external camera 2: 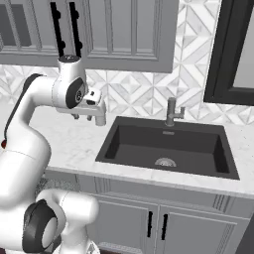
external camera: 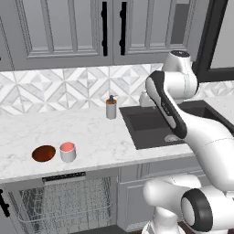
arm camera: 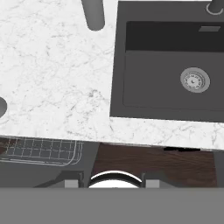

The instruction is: Pick up the cup and bowl from the counter, place them in the dishwasher, and close the dishwasher door.

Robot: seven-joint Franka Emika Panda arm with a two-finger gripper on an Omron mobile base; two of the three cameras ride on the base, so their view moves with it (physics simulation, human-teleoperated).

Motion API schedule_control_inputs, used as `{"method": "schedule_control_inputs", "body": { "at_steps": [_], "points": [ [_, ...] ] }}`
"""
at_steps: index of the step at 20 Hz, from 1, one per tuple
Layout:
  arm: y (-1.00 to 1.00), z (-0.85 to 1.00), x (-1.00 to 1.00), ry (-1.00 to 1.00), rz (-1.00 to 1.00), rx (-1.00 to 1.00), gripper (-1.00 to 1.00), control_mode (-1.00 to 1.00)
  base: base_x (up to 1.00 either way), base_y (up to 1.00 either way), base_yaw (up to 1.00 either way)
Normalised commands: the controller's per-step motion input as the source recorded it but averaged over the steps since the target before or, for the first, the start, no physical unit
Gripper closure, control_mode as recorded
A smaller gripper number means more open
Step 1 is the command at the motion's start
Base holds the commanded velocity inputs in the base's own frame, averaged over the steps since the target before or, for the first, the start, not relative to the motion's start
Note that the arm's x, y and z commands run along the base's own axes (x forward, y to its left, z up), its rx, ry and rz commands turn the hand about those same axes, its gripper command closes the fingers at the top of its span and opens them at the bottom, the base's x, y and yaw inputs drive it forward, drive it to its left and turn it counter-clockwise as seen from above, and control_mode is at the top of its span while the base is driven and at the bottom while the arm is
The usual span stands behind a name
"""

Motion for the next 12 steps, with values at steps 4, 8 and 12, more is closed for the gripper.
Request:
{"method": "schedule_control_inputs", "body": {
  "at_steps": [4,8,12],
  "points": [
    [0.00,0.00,0.00,0.00,0.00,0.00,-1.00,1.00,-0.01,0.00,0.00],
    [0.00,0.00,0.00,0.00,0.00,0.00,-1.00,1.00,-0.01,0.00,0.19],
    [0.00,0.00,0.00,0.00,0.00,0.00,-1.00,1.00,-0.02,-0.08,0.52]
  ]
}}
